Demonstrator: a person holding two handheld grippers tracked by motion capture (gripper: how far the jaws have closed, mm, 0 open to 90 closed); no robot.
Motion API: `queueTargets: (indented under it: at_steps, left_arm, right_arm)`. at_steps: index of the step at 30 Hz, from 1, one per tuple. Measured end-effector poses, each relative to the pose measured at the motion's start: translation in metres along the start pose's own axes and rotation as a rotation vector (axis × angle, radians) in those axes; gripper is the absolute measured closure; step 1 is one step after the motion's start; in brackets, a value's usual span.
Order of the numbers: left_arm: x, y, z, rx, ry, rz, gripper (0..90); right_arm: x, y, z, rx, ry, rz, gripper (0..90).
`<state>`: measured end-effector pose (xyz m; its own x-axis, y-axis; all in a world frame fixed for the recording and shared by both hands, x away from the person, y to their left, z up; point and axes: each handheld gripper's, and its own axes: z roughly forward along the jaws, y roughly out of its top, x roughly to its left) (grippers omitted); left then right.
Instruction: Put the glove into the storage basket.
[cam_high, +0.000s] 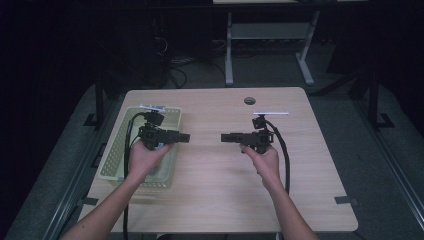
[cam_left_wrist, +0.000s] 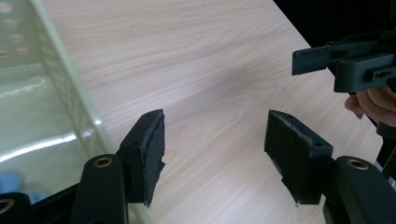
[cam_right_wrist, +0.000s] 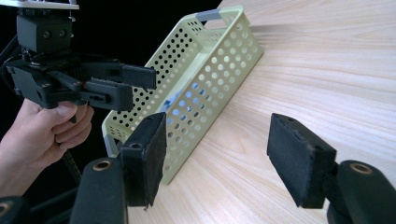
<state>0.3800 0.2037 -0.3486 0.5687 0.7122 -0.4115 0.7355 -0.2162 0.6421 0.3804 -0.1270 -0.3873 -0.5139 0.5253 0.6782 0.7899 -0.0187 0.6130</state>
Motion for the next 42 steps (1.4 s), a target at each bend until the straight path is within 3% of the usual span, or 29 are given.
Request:
queueTargets:
  at_steps: [27,42]
  left_arm:
    - [-0.032,0.004,0.038,0.001,-0.038,0.038,29.7]
    - [-0.048,0.001,0.064,0.006,-0.064,0.047,29.4]
  right_arm:
    - [-0.030,-0.018,-0.049,-0.043,-0.035,0.045,32.5]
    - [-0.055,-0.041,-0.082,-0.068,-0.060,0.075,30.5]
